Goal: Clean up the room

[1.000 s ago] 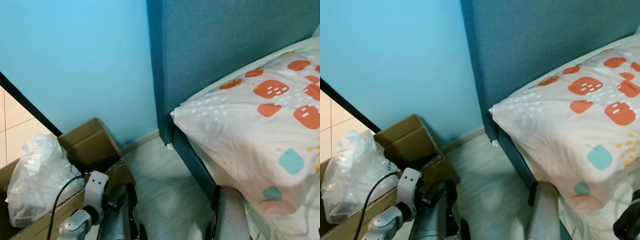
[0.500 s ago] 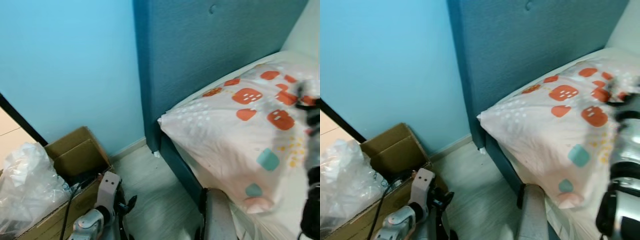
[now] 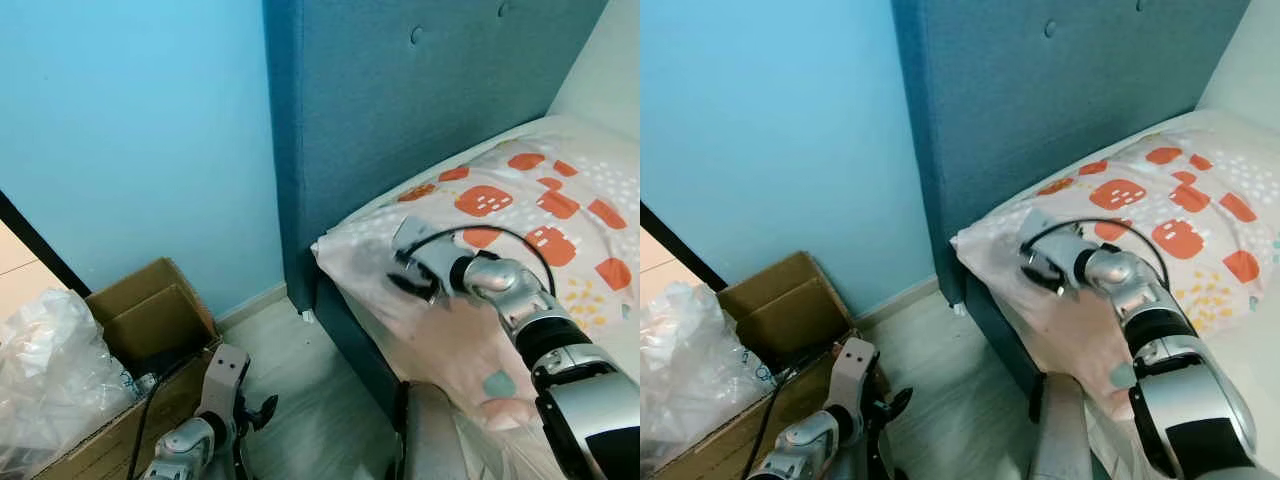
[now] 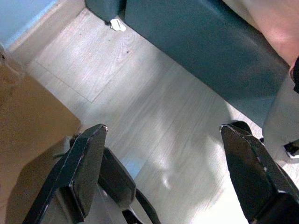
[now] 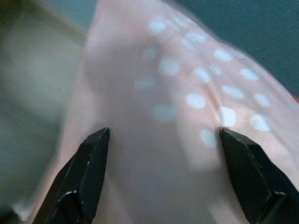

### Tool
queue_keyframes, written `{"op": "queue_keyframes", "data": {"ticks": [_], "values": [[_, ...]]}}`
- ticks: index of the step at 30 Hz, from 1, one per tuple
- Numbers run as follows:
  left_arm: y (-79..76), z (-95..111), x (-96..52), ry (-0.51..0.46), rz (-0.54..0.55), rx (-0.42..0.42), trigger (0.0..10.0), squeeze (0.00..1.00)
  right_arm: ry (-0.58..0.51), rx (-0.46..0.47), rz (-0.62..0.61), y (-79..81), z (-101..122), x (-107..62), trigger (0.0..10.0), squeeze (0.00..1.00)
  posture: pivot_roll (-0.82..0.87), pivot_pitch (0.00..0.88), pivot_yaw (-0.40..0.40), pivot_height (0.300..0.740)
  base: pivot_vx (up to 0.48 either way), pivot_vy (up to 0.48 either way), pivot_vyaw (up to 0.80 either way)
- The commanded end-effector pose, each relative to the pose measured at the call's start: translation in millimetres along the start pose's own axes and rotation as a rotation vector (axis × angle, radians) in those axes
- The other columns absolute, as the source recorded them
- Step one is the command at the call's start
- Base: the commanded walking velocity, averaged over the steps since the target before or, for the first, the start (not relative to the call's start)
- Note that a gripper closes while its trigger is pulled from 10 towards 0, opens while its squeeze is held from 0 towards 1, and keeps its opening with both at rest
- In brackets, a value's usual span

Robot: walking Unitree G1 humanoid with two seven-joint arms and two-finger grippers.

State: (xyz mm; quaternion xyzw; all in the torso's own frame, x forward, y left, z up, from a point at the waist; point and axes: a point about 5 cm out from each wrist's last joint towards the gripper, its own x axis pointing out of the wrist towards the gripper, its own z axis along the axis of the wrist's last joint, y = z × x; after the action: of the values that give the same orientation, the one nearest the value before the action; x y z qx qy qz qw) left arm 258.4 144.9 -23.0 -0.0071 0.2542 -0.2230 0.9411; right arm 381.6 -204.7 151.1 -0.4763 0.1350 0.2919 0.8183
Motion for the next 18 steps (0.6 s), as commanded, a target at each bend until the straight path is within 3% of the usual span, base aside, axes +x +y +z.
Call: {"op": "queue_keyframes", "data": {"ticks": [1, 2, 3, 4, 6, 18], "values": [[2.5, -3, -1.6, 0.011, 0.015, -0.017, 10.0, 0.00, 0.121, -0.162, 0.024, 1.2, -9, -0.6, 10.0, 1.00, 0.11, 0.175, -0.007, 0.476, 0.000, 0.000, 0.00], [2.5, -3, -1.6, 0.011, 0.015, -0.017, 10.0, 0.00, 0.121, -0.162, 0.024, 1.2, -9, -0.6, 10.0, 1.00, 0.11, 0.175, -0.007, 0.476, 0.000, 0.000, 0.00], [3.3, -3, -1.7, 0.010, 0.017, -0.019, 10.0, 0.00, 0.181, -0.265, 0.001, -4.7, -13, -3.2, 10.0, 1.00, 0.10, 0.182, -0.005, 0.476, 0.000, 0.000, 0.00], [3.3, -3, -1.7, 0.010, 0.017, -0.019, 10.0, 0.00, 0.181, -0.265, 0.001, -4.7, -13, -3.2, 10.0, 1.00, 0.10, 0.182, -0.005, 0.476, 0.000, 0.000, 0.00], [3.2, -3, -1.6, 0.010, 0.017, -0.018, 10.0, 0.00, 0.247, -0.408, -0.041, -13.2, -17, -6.5, 10.0, 0.00, 0.11, 0.189, -0.013, 0.476, 0.000, 0.000, 0.00], [3.0, -6, -4.2, -0.008, 0.012, -0.025, 10.0, 0.00, 0.233, -0.581, -0.143, -10.1, -16, -2.9, 10.0, 0.00, 0.11, 0.224, -0.020, 0.476, 0.000, 0.000, 0.00]]}}
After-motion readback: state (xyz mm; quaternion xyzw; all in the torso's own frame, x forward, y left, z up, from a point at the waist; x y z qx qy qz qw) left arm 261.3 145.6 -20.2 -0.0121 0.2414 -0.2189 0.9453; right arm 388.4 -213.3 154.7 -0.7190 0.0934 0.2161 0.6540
